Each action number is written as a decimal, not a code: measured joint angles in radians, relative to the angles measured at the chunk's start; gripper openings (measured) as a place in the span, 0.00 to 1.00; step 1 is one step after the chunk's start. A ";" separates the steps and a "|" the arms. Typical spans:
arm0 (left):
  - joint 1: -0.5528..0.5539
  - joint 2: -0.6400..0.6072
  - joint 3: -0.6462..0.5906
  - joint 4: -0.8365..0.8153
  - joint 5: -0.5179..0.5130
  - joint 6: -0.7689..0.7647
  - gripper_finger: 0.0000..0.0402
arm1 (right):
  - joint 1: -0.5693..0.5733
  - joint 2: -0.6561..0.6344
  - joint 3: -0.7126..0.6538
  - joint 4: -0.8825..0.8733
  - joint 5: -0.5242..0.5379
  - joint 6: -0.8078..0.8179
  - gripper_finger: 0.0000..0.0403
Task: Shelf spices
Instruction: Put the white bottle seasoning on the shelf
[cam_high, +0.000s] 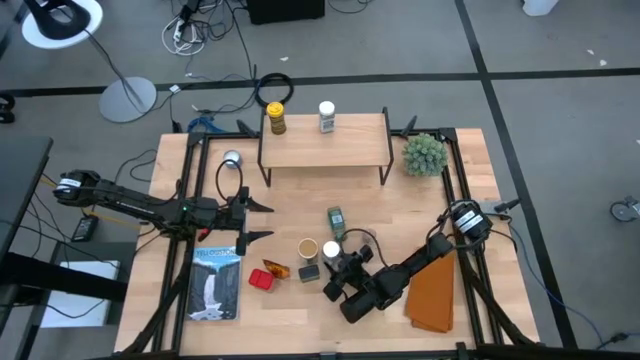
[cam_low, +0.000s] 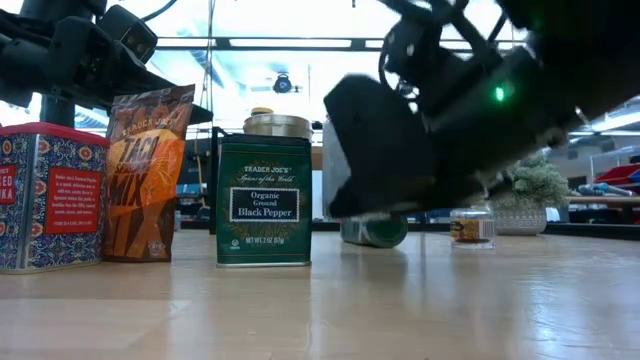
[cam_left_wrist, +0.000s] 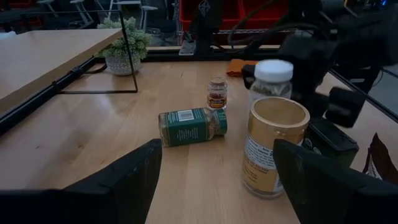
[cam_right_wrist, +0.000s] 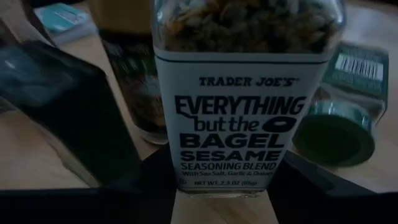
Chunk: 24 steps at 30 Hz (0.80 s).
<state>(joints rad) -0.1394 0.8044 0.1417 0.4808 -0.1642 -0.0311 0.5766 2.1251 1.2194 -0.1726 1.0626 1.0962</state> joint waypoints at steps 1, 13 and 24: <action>0.000 0.000 0.000 0.000 0.000 0.000 0.78 | -0.001 -0.011 0.000 -0.004 0.000 -0.004 0.49; 0.000 0.000 0.000 0.000 0.000 0.000 0.78 | -0.107 -0.222 0.002 -0.003 0.007 -0.200 0.52; 0.000 0.000 0.000 0.000 0.000 0.000 0.78 | -0.365 -0.339 0.002 0.090 -0.013 -0.513 0.51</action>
<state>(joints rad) -0.1393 0.8043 0.1417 0.4805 -0.1646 -0.0312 0.2113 1.7863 1.2213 -0.0823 1.0499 0.5833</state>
